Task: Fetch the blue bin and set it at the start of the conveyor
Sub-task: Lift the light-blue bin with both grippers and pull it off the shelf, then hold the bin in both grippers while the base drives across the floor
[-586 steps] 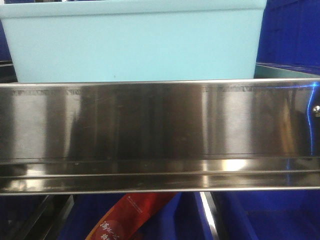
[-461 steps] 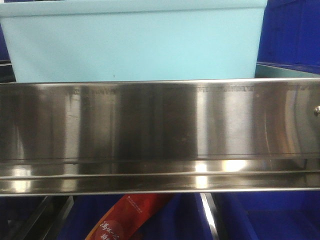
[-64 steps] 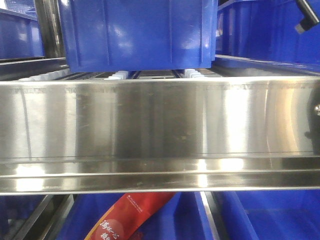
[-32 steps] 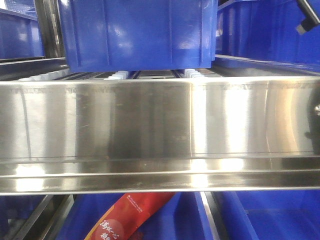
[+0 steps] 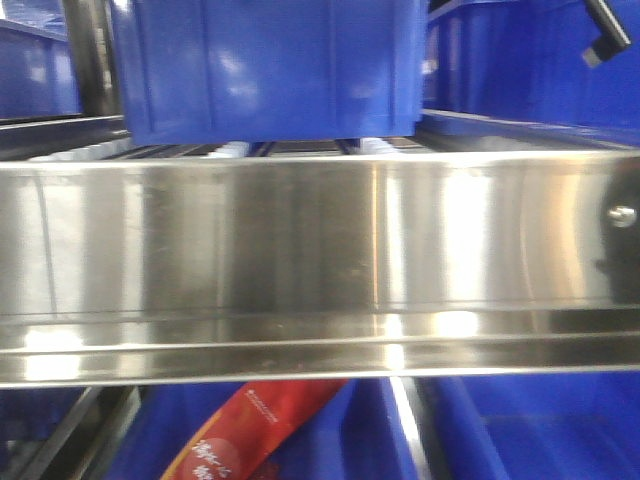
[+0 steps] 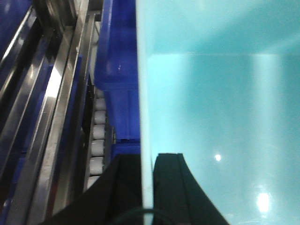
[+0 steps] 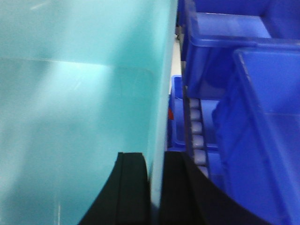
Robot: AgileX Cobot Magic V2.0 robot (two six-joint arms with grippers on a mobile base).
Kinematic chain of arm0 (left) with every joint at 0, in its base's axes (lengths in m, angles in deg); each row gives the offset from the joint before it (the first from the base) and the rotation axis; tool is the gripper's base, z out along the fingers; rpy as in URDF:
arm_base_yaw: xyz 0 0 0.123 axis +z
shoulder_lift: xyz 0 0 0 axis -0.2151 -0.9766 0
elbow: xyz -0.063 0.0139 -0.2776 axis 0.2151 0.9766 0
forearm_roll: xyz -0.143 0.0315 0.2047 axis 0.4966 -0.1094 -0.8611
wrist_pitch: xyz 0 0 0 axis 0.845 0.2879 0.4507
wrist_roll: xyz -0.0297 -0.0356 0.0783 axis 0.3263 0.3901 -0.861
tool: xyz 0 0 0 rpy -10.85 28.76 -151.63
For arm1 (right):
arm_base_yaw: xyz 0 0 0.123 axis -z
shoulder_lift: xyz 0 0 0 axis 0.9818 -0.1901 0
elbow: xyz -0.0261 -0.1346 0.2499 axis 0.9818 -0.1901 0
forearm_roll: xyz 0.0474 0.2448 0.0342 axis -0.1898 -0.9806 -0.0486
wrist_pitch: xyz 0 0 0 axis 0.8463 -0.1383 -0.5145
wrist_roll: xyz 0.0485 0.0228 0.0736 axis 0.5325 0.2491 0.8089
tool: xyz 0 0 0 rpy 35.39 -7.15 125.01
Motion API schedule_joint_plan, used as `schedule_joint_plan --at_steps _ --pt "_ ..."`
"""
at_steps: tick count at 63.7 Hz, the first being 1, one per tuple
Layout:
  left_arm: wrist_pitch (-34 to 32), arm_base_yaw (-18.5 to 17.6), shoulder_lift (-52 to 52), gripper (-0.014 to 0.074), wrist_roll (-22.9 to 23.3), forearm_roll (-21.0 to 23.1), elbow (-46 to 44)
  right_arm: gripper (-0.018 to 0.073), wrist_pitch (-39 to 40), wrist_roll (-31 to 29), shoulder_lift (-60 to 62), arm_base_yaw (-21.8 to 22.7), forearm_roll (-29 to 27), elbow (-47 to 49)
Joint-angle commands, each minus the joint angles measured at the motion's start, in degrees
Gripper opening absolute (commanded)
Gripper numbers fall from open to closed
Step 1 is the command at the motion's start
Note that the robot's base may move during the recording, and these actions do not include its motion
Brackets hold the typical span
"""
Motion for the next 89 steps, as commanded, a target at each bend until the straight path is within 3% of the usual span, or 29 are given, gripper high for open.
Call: schedule_joint_plan --at_steps 1,89 --pt "-2.02 -0.35 0.52 -0.0111 -0.28 -0.71 -0.49 -0.0165 2.05 -1.1 0.74 -0.21 0.96 0.89" --pt "-2.02 -0.35 0.52 -0.0111 -0.28 -0.71 -0.49 -0.0165 2.41 -1.1 0.74 -0.21 0.56 0.89"
